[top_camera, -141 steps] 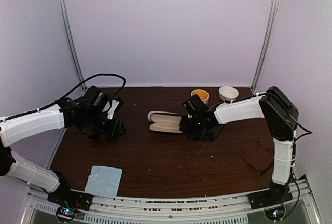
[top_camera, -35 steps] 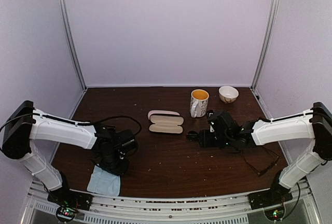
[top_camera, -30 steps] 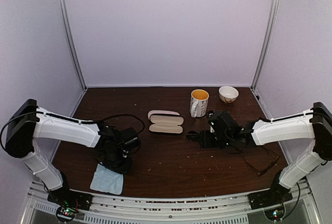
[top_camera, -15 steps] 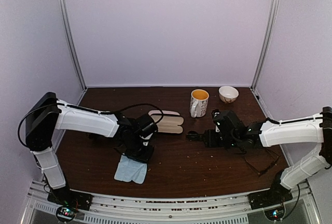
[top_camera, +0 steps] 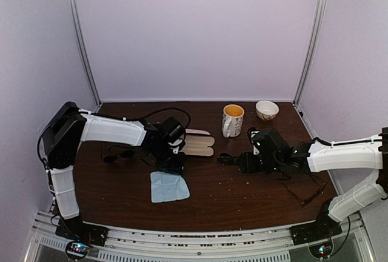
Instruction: Organize the sunglasses
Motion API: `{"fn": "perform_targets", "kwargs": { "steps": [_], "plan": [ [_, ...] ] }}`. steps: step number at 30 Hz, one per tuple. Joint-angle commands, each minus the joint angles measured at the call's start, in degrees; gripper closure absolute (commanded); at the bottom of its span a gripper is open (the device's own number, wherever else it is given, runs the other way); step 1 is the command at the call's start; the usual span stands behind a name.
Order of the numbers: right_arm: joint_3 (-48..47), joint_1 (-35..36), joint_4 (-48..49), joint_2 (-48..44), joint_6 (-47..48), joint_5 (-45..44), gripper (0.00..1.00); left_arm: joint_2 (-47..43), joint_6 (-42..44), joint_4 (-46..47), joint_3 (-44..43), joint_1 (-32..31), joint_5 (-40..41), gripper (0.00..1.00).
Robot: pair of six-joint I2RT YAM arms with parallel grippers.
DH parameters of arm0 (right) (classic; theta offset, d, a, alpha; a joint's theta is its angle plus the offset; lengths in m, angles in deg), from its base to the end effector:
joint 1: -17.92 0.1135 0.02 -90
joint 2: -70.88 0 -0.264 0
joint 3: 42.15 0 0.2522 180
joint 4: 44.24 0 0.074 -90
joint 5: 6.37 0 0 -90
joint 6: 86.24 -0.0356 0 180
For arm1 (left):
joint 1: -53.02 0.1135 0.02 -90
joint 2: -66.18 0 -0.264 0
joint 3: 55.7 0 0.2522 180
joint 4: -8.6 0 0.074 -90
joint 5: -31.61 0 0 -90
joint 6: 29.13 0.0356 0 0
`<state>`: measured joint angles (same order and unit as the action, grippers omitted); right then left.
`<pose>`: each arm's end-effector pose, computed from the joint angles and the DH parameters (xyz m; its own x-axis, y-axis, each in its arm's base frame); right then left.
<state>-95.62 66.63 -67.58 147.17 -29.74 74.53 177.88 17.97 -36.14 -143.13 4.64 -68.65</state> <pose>0.1794 0.1958 0.1934 -0.7665 -0.0469 -0.6406 -0.2957 0.9111 0.2872 0.2520 -0.2932 0.1533 -0.9839 0.0989 -0.1492 0.1478 0.9189 -0.3657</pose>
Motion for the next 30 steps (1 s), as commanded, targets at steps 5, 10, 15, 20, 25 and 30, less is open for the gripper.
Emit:
{"fn": "perform_targets", "kwargs": {
  "steps": [5, 10, 15, 20, 25, 30],
  "plan": [
    [-1.3, 1.9, 3.3, -0.4, 14.9, 7.4, 0.43, -6.0, 4.8, 2.1, 0.9, 0.1, 0.1, 0.7],
    [-1.2, 6.4, 5.8, -1.3, 23.9, 8.8, 0.43, -14.7, 9.5, 0.3, 6.7, 0.0, 2.4, 0.59],
    [-1.8, 9.0, 8.2, -0.2, 32.4, 13.7, 0.43, -22.2, 13.0, -4.2, 16.0, -1.5, 5.1, 0.58],
    [-5.1, 9.9, 7.1, 3.1, 37.4, 17.7, 0.44, -27.7, 13.9, -4.7, 21.6, -3.8, 5.7, 0.51],
    [-8.6, 10.9, 5.1, 6.4, 40.7, 19.8, 0.44, -33.7, 13.3, -2.3, 23.8, -4.0, 5.9, 0.32],
    [-12.1, 11.8, 3.5, 10.3, 41.3, 21.0, 0.46, -37.5, 13.1, -3.7, 21.7, -4.0, 7.5, 0.23]
  ]
}}
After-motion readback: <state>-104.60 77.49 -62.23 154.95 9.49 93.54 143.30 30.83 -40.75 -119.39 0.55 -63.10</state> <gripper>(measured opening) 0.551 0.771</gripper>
